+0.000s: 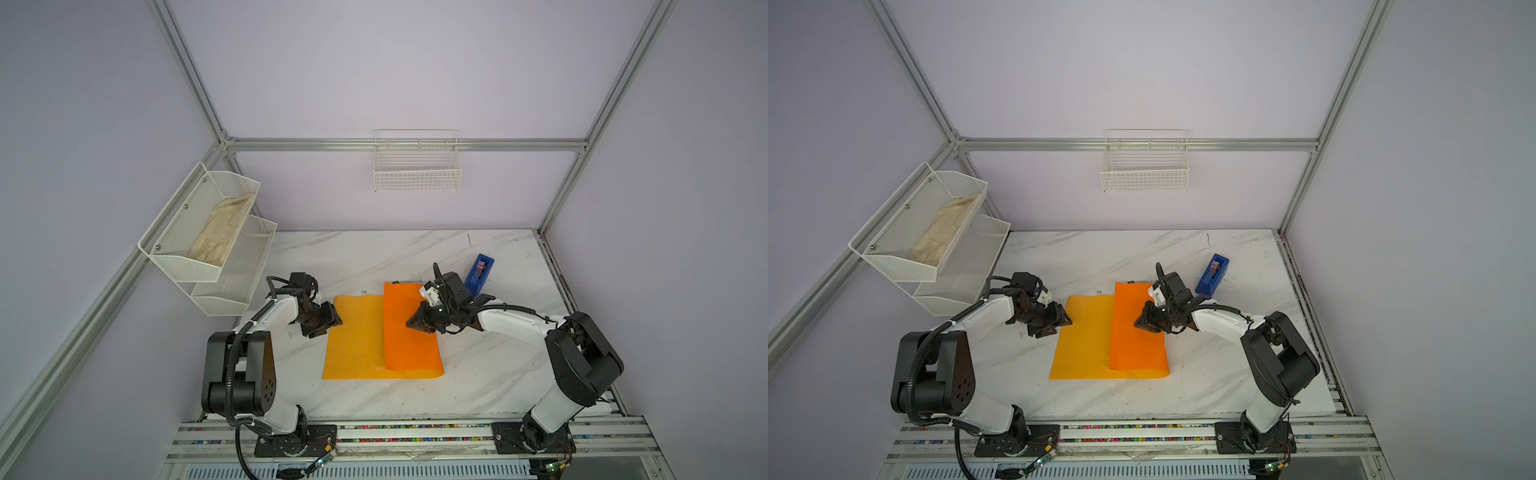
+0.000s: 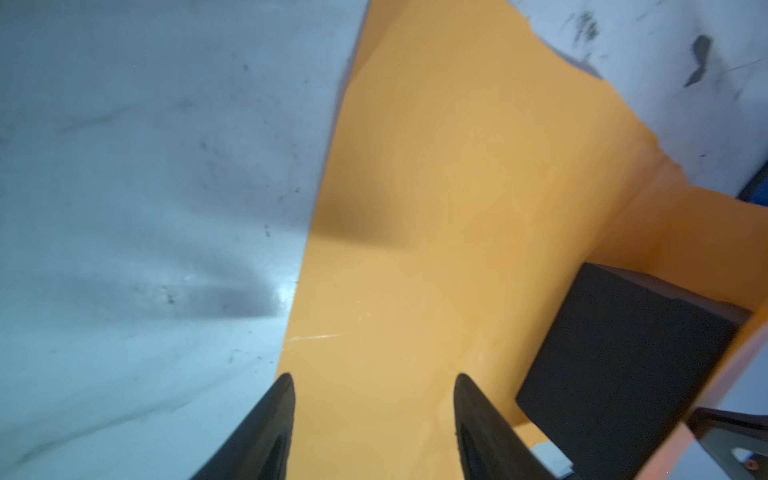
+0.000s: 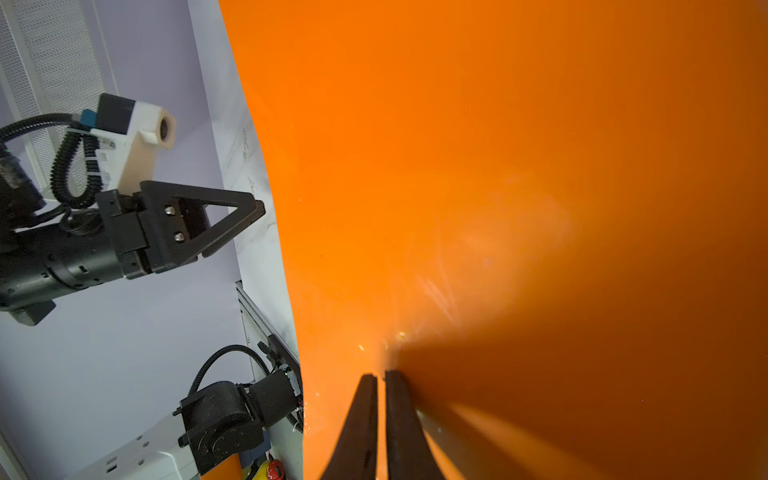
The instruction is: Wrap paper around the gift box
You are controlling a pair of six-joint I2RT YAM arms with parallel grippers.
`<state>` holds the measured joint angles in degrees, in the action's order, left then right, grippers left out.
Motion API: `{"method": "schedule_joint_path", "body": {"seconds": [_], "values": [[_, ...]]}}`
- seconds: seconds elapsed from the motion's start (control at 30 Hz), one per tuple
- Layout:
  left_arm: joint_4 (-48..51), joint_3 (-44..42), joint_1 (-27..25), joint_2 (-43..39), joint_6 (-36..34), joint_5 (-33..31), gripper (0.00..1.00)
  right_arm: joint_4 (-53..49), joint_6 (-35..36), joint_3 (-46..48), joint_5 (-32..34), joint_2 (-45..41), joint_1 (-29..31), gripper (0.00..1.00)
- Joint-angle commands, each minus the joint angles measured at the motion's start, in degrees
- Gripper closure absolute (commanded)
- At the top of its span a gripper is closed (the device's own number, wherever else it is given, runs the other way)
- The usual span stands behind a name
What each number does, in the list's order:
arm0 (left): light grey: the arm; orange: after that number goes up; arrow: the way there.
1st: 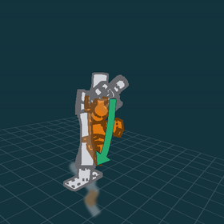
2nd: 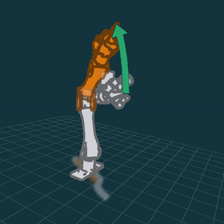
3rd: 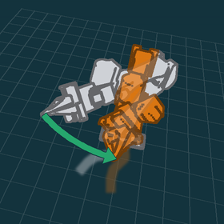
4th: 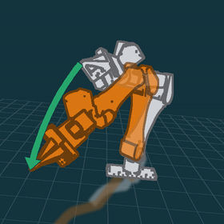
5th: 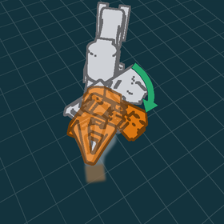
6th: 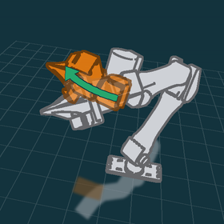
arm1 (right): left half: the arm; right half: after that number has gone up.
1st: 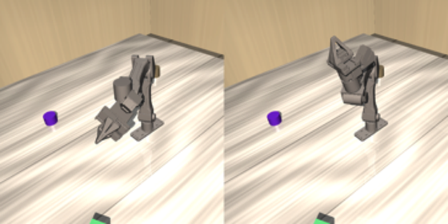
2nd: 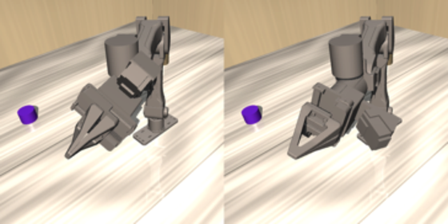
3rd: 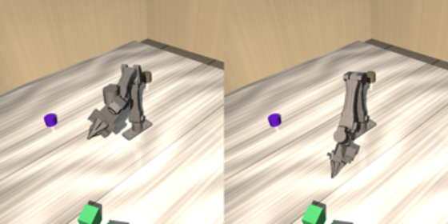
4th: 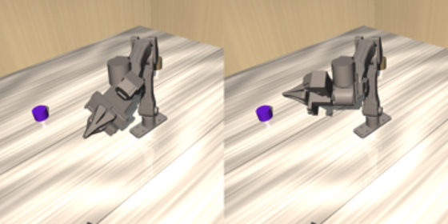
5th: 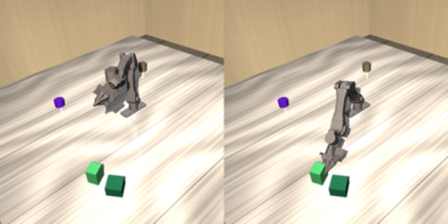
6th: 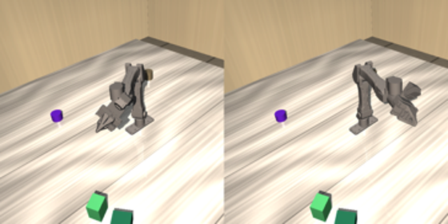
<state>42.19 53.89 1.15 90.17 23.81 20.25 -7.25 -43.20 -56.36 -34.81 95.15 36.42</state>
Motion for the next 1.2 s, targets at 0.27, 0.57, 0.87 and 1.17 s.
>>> {"method": "schedule_joint_path", "body": {"seconds": [0.27, 0.57, 0.87, 1.17], "values": [[2.59, 1.47, 0.20, 7.65, -6.17, 2.40, 0.30, -3.43, -0.28, 2.99, 3.08, 0.63, 0.31, 0.88], [-0.97, 0.56, -0.27, 5.09, -9.20, 16.26, 0.34, -3.13, -0.57, 3.05, 3.08, 0.38, 0.31, 0.88], [-3.05, 0.86, -0.16, 0.95, -9.09, 17.28, 0.35, -3.48, -0.48, 2.92, 3.17, 0.38, 0.31, 0.88], [-1.35, 6.63, -0.18, 1.14, -13.19, 14.82, 0.36, -4.01, -0.26, 2.36, 3.25, 0.72, 0.31, 0.88]]}}
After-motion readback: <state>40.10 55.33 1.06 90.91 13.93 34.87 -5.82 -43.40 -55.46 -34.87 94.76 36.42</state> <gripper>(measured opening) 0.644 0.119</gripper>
